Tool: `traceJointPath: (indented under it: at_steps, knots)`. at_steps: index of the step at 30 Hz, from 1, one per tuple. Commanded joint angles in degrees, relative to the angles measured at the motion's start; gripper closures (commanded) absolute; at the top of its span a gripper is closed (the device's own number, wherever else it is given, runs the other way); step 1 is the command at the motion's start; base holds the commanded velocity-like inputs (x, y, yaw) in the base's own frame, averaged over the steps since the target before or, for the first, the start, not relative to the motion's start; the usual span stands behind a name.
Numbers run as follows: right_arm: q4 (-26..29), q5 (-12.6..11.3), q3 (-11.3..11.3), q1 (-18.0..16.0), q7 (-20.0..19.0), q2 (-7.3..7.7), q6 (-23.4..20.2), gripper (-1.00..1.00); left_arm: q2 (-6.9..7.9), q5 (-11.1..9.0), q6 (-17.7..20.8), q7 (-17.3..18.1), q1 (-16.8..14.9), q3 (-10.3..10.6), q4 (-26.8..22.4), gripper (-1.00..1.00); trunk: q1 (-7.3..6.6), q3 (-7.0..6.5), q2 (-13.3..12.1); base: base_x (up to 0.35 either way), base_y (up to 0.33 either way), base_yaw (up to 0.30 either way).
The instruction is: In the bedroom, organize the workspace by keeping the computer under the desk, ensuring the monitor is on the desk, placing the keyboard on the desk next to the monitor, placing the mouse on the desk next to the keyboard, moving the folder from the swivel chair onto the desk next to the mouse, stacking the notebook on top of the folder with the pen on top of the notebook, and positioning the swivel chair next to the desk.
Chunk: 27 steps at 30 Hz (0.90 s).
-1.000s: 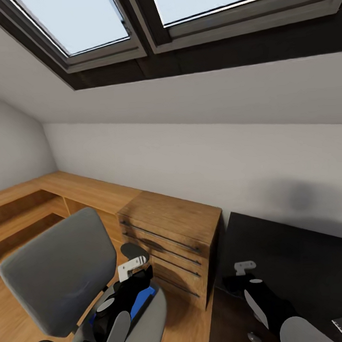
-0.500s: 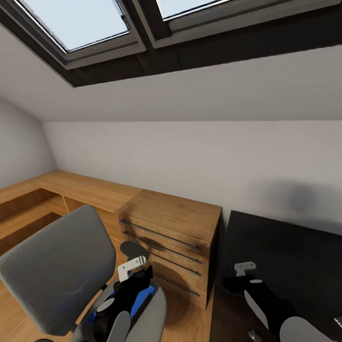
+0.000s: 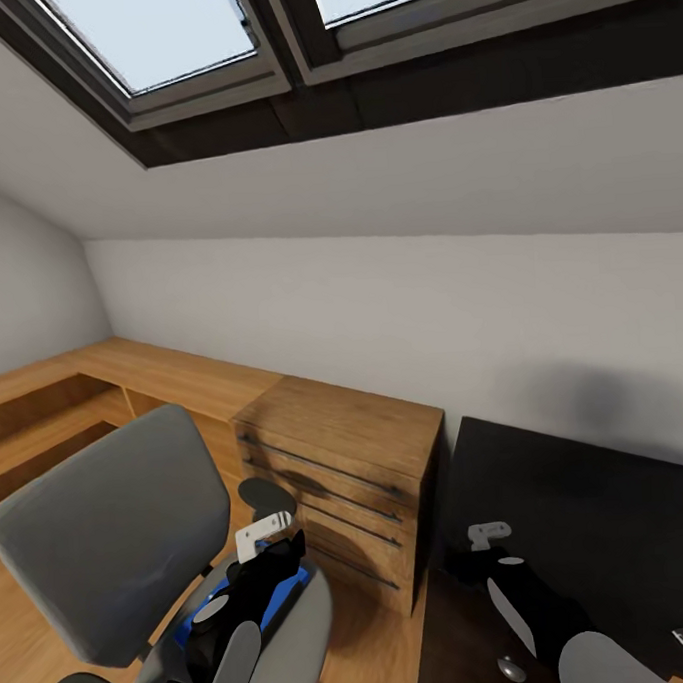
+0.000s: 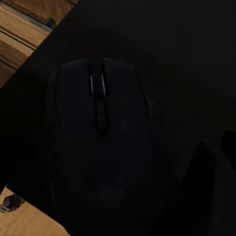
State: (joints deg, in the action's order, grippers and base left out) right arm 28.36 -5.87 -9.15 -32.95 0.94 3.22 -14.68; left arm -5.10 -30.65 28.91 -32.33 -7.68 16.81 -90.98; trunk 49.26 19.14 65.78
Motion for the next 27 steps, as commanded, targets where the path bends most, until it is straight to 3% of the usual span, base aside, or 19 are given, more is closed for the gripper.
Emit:
traceJointPath:
  at_steps: [1,16,17,27]
  knots:
    - [-0.1,-0.1,-0.4,0.0,0.2,0.1,-0.4,-1.0,0.0,-0.5,0.1,-0.5,-0.1,0.1,-0.1,-1.0,0.02,0.09,0.0,0.0,0.0,0.0]
    - [-0.1,-0.1,-0.4,0.0,0.2,0.1,-0.4,-1.0,0.0,-0.5,0.1,-0.5,-0.1,0.1,-0.1,-1.0,0.02,0.09,0.0,0.0,0.0,0.0]
    - [-0.1,-0.1,-0.4,0.0,0.2,0.1,-0.4,1.0,0.0,-0.5,0.1,-0.5,-0.1,0.1,-0.1,-1.0,0.02,0.09,0.0,0.0,0.0,0.0]
    - [-0.1,0.0,-0.4,0.0,0.2,0.11,-0.4,1.0,0.0,-0.5,0.1,-0.5,-0.1,0.1,-0.1,-1.0,0.02,0.09,0.0,0.0,0.0,0.0]
